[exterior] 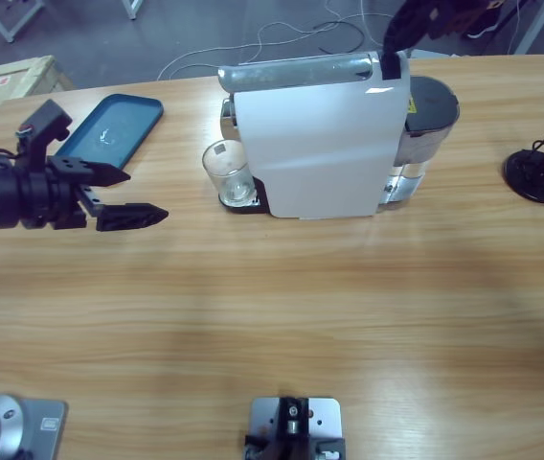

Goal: Pour coffee

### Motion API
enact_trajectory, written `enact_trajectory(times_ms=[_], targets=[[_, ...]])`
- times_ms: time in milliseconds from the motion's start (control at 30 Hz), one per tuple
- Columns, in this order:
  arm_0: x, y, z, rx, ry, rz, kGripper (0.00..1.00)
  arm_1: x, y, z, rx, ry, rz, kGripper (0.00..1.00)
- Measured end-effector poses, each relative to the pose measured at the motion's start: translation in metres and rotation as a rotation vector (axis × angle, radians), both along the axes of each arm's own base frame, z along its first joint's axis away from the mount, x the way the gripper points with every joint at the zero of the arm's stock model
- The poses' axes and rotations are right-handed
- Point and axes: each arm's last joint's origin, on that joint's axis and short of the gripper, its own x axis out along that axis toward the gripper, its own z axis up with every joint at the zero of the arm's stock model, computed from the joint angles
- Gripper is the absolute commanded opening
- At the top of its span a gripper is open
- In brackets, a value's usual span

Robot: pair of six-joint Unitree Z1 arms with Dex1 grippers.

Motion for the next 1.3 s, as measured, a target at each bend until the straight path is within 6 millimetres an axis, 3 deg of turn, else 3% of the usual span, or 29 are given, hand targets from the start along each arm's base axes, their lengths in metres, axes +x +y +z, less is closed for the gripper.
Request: enact_trajectory(times_ms=[67, 100, 133, 167, 300, 400, 500, 733, 1300], targets=[[0.000, 0.000, 0.000, 0.001, 0.000, 0.001, 0.991, 0.000, 0.000, -0.001, 0.000, -0.001, 0.000, 0.000], [0.000, 0.000, 0.000, 0.001, -0.001, 0.001, 0.991, -0.001, -0.001, -0.001, 0.001, -0.002, 0.000, 0.264], [0.000, 0.000, 0.000, 0.001, -0.001, 0.001, 0.991, -0.001, -0.001, 0.000, 0.003, -0.005, 0.001, 0.892], [0.000, 0.000, 0.000, 0.001, -0.001, 0.001, 0.991, -0.002, -0.001, 0.002, 0.006, -0.012, 0.004, 1.000], [0.000, 0.000, 0.000, 0.001, -0.001, 0.001, 0.991, -0.012, -0.005, 0.019, 0.026, -0.055, 0.029, 1.000], [0.000, 0.000, 0.000, 0.001, -0.001, 0.001, 0.991, -0.034, -0.012, 0.046, 0.066, -0.107, 0.051, 1.000], [0.000, 0.000, 0.000, 0.000, -0.002, 0.001, 0.991, -0.051, -0.019, 0.059, 0.075, -0.107, 0.057, 1.000], [-0.003, 0.001, 0.003, -0.010, -0.009, 0.000, 0.991, -0.063, -0.018, 0.054, 0.048, -0.033, 0.045, 1.000], [-0.007, -0.001, 0.006, -0.018, -0.020, -0.018, 0.991, -0.065, -0.018, 0.053, 0.042, -0.022, 0.043, 1.000]])
